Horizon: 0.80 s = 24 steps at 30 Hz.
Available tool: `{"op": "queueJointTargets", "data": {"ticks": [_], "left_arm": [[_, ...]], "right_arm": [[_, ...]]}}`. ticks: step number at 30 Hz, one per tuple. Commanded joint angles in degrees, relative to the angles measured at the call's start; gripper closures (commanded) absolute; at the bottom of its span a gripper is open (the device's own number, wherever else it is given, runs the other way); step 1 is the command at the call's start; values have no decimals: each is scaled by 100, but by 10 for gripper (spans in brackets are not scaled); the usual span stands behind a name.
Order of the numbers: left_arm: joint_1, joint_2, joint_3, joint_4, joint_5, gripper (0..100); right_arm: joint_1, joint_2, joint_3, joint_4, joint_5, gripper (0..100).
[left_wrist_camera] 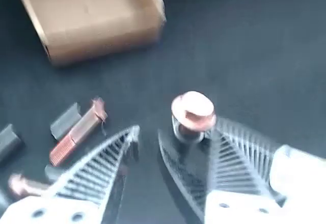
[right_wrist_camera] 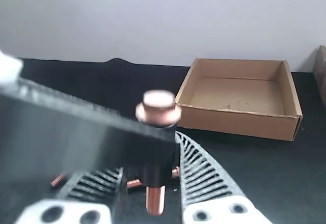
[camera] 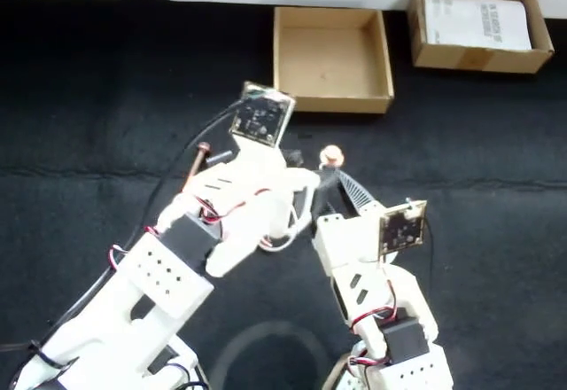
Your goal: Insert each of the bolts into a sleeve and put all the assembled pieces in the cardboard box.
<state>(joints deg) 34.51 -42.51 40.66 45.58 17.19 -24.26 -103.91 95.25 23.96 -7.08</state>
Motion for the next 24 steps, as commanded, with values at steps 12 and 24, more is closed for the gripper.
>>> {"op": "queueJointTargets", "data": {"ticks": [12,24], "left_arm": [[13,-1710,-1086,2127,-53,716],[-1991,-3477,-268,2778,-53,716]], "right_arm": [[382,-66,804,-127,35,992],[954,13,-1112,549,44,992]]}}
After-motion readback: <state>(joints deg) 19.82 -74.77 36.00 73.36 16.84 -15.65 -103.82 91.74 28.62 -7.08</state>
